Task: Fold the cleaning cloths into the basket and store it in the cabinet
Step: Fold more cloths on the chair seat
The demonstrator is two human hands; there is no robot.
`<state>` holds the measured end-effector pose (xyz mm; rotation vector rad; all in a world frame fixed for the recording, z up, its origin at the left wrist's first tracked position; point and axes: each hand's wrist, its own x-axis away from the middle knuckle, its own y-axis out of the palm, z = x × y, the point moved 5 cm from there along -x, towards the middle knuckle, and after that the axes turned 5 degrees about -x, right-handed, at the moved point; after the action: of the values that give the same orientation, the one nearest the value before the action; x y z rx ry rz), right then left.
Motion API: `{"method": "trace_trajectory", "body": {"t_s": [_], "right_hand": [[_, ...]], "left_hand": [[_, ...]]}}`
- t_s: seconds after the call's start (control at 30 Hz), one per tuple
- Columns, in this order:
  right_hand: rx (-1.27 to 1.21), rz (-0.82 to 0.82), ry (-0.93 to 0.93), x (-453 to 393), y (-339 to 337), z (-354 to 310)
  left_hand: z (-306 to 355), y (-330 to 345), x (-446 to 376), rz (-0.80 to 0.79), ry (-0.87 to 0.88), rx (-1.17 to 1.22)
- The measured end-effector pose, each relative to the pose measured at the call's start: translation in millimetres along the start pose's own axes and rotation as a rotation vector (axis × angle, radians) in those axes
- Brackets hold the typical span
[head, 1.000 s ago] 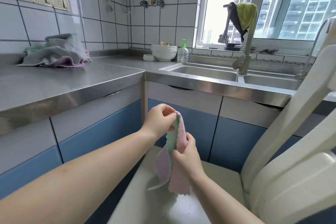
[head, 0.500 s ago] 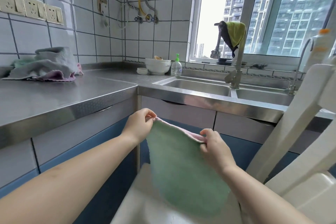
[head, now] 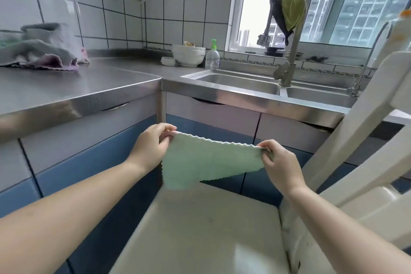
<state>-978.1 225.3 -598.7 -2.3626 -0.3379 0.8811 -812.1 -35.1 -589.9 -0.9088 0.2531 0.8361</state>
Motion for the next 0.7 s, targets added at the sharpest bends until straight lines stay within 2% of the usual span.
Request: {"method": "trace_trajectory", "body": {"t_s": [0.23, 0.4, 0.7], "right_hand": [[-0.099, -0.233, 0.237, 127.1, 27.7, 64.0], [-0.061, -0.331, 0.411, 211.8, 45.9, 92.9], [0.050, -0.461, 0.407, 272.6, 45.3, 88.0]], "left_hand": [[-61.4, 43.8, 132.1, -0.283, -0.130, -0.020], [-81.4, 58.8, 220.8, -0.431, -0.314, -0.049], [-78.3, 46.4, 280.3, -0.433, -0.290, -0.086]]}}
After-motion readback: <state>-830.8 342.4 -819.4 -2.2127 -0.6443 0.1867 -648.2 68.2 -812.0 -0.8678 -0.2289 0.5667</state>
